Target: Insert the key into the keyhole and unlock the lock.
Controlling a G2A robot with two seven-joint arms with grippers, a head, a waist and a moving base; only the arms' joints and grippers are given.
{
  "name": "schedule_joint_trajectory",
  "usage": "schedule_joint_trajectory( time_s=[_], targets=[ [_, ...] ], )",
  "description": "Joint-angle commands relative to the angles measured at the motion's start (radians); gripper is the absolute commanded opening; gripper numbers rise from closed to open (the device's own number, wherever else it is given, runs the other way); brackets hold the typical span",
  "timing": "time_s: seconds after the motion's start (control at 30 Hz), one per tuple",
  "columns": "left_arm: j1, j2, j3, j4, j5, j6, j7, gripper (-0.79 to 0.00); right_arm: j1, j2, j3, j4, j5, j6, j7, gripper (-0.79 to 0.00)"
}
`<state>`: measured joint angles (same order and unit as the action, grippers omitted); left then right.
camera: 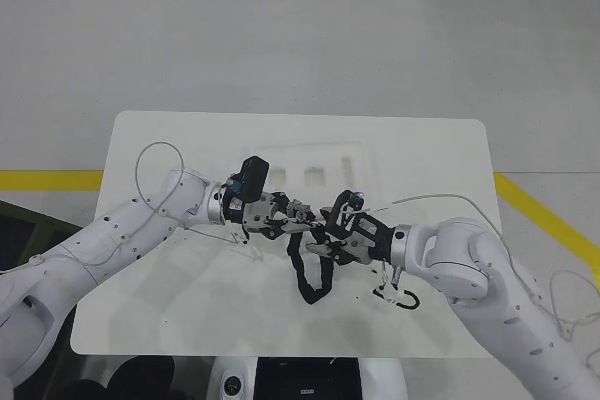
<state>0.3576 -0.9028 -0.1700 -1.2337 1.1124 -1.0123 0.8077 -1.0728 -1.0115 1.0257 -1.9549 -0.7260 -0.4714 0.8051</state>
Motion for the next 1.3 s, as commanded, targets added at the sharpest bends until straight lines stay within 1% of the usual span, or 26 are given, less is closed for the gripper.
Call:
schedule_joint_trajectory(
  time_s=[0.0,0.2,0.37,0.5,0.6,0.63,0.67,0.7,0.73,0.77,0.83,0.87,0.9,0.93,0.97,1.03,1.07,1.1,1.13,1.17,1.2,1.23,1.27],
  targets=[
    [0.000,0.000,0.000,0.003,-0.002,0.000,0.000,-0.785,0.005,-0.001,-0.006,0.008,-0.002,-0.011,-0.001,-0.785],
    [-0.006,0.005,0.000,0.009,-0.015,0.000,0.000,-0.785,0.006,0.001,0.003,0.012,-0.017,0.007,0.024,-0.785],
    [-0.015,0.010,0.000,0.013,-0.023,0.000,0.000,-0.785,-0.001,0.006,0.021,0.009,-0.018,0.055,0.099,-0.785],
    [-0.022,0.013,0.000,0.030,-0.038,0.000,0.000,-0.785,0.001,0.008,0.030,0.010,0.016,0.084,0.147,-0.785],
    [-0.023,0.013,0.000,0.034,-0.047,0.000,0.000,-0.785,0.002,0.007,0.036,0.013,0.040,0.086,0.129,-0.785],
    [-0.023,0.013,0.000,0.033,-0.047,0.000,0.000,-0.785,0.002,0.006,0.037,0.009,0.045,0.083,0.113,-0.763],
    [-0.023,0.013,0.000,0.032,-0.046,0.000,0.000,-0.785,0.002,0.006,0.038,0.009,0.045,0.079,0.100,-0.570],
    [-0.023,0.012,0.000,0.031,-0.046,0.000,0.000,-0.785,0.001,0.006,0.038,0.009,0.037,0.073,0.093,-0.326],
    [-0.022,0.012,0.000,0.030,-0.044,0.000,0.000,-0.785,0.002,0.006,0.036,0.009,0.033,0.068,0.091,-0.151],
    [-0.022,0.012,0.000,0.030,-0.044,0.000,0.000,-0.785,0.003,0.006,0.035,0.008,0.029,0.064,0.084,-0.132],
    [-0.021,0.012,0.000,0.030,-0.044,0.000,0.000,-0.785,0.005,0.005,0.032,0.005,0.020,0.051,0.063,-0.154],
    [-0.021,0.012,0.000,0.030,-0.043,0.000,0.000,-0.785,0.007,0.004,0.030,0.005,0.013,0.050,0.055,-0.148],
    [-0.021,0.012,0.000,0.029,-0.043,0.000,0.000,-0.785,0.009,0.003,0.029,0.002,0.006,0.049,0.046,-0.114],
    [-0.020,0.012,0.000,0.028,-0.042,0.000,0.000,-0.785,0.010,0.002,0.027,0.000,0.002,0.049,0.031,-0.117],
    [-0.020,0.012,0.000,0.026,-0.042,0.000,0.000,-0.785,0.012,0.001,0.026,-0.003,-0.004,0.047,0.015,-0.145],
    [-0.021,0.013,0.000,0.021,-0.041,0.000,0.000,-0.785,0.016,-0.001,0.020,-0.003,-0.016,0.044,-0.009,-0.148],
    [-0.022,0.013,0.000,0.019,-0.041,0.000,0.000,-0.785,0.018,-0.002,0.016,-0.001,-0.021,0.043,-0.019,-0.200],
    [-0.022,0.013,0.000,0.016,-0.039,0.000,0.000,-0.785,0.021,-0.004,0.012,0.002,-0.025,0.043,-0.028,-0.262],
    [-0.022,0.013,0.000,0.014,-0.039,0.000,0.000,-0.785,0.024,-0.006,0.007,0.004,-0.029,0.044,-0.039,-0.419],
    [-0.022,0.013,0.000,0.012,-0.038,0.000,0.000,-0.785,0.027,-0.007,0.001,0.008,-0.032,0.044,-0.045,-0.536],
    [-0.021,0.013,0.000,0.010,-0.038,0.000,0.000,-0.785,0.030,-0.009,-0.005,0.011,-0.034,0.043,-0.051,-0.708],
    [-0.021,0.013,0.000,0.008,-0.038,0.000,0.000,-0.785,0.034,-0.011,-0.012,0.014,-0.036,0.041,-0.054,-0.785],
    [-0.021,0.013,0.000,0.007,-0.038,0.000,0.000,-0.785,0.037,-0.012,-0.017,0.019,-0.038,0.039,-0.057,-0.785]
  ],
)
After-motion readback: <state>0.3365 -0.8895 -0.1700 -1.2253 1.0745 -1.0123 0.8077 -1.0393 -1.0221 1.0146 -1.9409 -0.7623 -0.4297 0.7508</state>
